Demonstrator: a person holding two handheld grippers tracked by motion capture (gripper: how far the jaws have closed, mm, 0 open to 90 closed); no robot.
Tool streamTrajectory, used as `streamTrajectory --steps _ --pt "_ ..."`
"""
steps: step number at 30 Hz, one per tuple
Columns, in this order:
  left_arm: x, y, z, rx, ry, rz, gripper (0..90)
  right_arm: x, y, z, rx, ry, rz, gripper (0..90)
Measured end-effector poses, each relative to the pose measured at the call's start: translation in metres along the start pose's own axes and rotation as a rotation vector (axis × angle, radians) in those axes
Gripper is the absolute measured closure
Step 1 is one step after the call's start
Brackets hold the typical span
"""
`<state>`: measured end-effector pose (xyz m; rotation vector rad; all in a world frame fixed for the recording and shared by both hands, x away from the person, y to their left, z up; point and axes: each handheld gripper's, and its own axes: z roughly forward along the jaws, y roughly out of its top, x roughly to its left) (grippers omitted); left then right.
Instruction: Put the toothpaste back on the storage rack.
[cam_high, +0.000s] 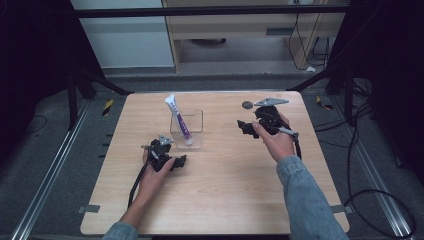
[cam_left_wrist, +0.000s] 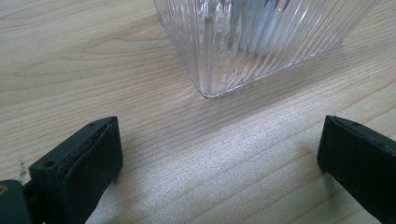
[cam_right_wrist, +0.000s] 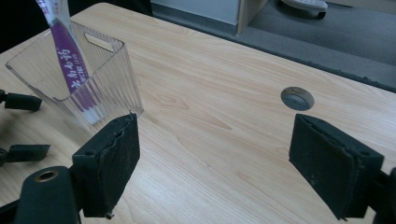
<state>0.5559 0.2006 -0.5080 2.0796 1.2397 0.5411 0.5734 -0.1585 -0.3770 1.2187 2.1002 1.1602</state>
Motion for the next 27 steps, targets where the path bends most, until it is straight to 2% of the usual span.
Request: streamTrajectory --steps 27 --pt "0.000 0.000 0.000 -0.001 0.000 -0.002 0.0 -0.032 -0.049 -0.016 0.040 -0.048 0.035 9.7"
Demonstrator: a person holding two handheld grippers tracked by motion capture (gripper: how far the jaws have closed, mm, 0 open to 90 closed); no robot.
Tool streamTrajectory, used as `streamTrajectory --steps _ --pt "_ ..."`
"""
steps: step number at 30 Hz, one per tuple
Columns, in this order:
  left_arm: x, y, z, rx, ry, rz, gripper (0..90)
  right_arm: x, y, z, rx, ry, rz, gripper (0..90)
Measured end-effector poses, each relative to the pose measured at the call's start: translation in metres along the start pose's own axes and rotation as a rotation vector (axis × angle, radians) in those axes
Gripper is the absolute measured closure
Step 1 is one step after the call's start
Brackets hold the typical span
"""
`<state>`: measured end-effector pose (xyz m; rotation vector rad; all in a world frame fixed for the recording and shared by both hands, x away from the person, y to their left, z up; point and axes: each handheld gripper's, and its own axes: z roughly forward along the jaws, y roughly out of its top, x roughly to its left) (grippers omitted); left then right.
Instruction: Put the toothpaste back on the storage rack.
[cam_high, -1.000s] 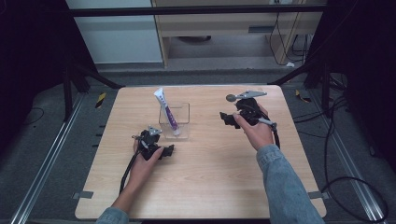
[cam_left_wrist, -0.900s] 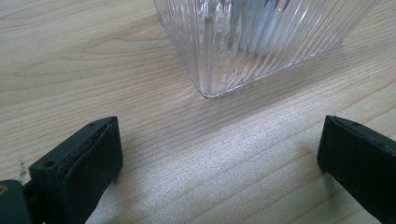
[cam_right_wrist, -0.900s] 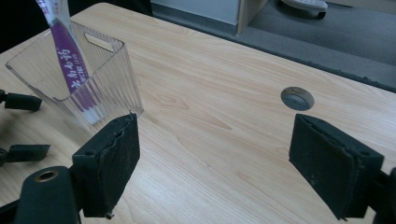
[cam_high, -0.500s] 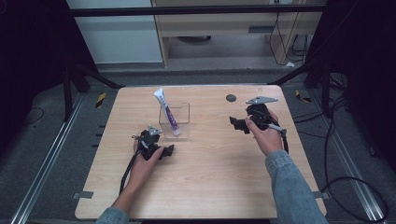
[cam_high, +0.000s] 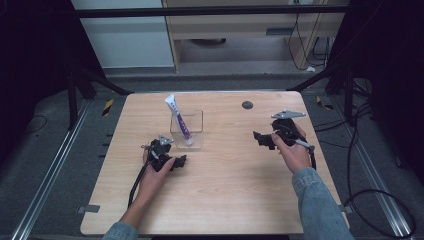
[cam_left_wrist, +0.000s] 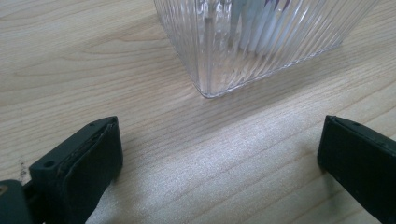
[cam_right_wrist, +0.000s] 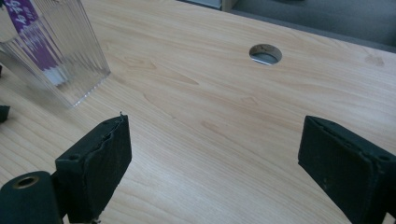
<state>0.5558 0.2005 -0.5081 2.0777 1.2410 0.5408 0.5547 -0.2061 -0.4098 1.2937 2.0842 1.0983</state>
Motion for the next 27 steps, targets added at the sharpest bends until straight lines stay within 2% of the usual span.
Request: streamTrajectory --steps 5,14,27 --pt "0.000 0.000 0.000 0.000 0.000 0.000 0.0 -0.006 -0.009 -0.001 0.016 -0.015 0.000 8.8" --pt "0.000 0.000 0.000 0.001 0.000 0.002 0.0 -0.007 -0.023 0.003 0.038 -0.027 -0.004 8.5" --pt "0.000 0.000 0.000 0.001 0.001 0.001 0.0 -0.009 -0.047 0.024 0.106 -0.016 0.006 8.8"
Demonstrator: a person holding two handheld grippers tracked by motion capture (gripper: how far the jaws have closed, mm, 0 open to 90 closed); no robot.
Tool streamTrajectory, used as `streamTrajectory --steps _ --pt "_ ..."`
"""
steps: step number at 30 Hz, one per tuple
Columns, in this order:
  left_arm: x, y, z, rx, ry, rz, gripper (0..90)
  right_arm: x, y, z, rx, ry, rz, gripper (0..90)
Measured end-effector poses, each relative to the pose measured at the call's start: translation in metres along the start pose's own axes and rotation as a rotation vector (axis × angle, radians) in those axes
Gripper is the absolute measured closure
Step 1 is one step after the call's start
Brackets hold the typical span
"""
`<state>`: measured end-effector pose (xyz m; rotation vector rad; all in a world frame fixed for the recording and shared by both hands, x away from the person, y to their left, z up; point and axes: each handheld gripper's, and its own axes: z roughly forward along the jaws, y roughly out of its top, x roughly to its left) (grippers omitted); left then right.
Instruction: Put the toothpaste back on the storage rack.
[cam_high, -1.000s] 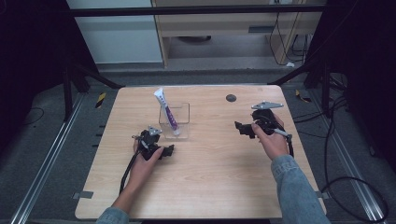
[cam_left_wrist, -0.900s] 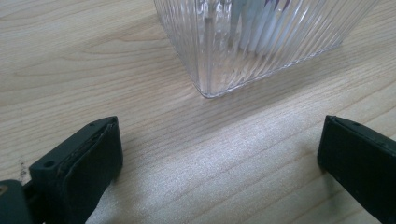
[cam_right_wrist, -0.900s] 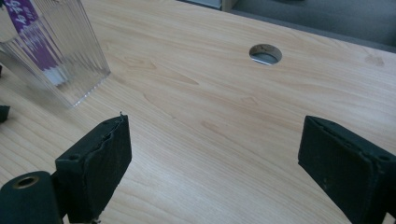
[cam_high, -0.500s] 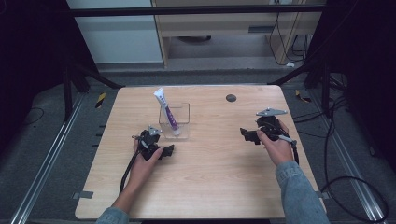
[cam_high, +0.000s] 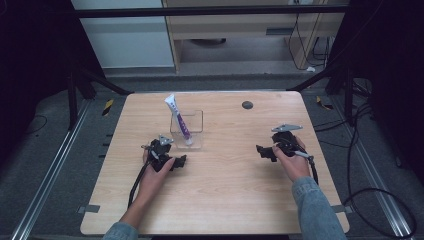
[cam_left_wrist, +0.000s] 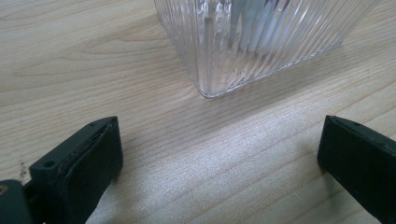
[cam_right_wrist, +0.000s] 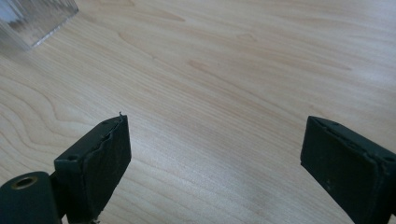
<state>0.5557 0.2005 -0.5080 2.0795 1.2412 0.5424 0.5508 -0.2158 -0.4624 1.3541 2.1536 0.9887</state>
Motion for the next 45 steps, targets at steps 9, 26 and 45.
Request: streamTrajectory --steps 9,26,45 --pt "0.000 0.000 0.000 0.000 0.001 -0.001 0.0 -0.004 -0.004 0.019 0.014 -0.003 0.018 9.1" --pt "0.000 0.000 0.000 0.000 0.000 -0.001 0.0 -0.012 -0.009 0.037 0.003 -0.030 0.081 8.9" --pt "0.000 0.000 0.000 -0.001 0.000 -0.001 0.0 -0.001 -0.018 0.053 0.034 -0.061 0.010 0.4"
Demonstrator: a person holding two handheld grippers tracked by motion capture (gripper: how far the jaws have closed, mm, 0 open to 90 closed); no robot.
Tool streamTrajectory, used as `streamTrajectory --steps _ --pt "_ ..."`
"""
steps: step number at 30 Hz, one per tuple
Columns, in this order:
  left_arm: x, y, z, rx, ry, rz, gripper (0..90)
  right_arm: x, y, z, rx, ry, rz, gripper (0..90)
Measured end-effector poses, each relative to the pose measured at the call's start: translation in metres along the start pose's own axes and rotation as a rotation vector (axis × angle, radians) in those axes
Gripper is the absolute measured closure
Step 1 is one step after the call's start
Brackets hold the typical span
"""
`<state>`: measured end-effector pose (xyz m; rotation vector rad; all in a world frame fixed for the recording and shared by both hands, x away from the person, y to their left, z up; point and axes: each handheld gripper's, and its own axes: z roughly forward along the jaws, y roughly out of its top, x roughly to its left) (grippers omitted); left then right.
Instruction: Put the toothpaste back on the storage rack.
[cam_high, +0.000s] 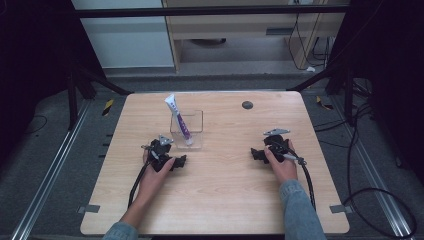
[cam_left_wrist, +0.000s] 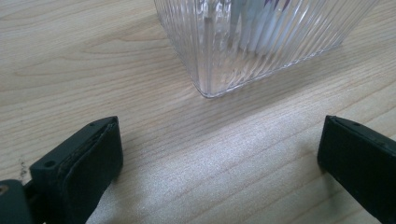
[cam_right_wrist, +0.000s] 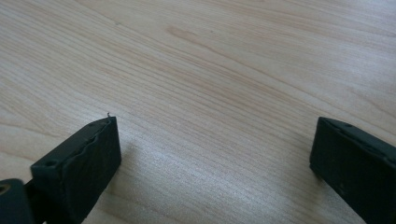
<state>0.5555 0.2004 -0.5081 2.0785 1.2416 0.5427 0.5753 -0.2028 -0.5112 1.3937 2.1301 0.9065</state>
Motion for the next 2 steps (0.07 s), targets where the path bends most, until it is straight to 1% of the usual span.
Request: streamTrajectory --steps 2 --pt "-0.0001 -0.0001 -0.0002 0.001 -0.001 0.001 0.0 0.0013 0.0010 0.0013 0.002 -0.019 0.019 0.3"
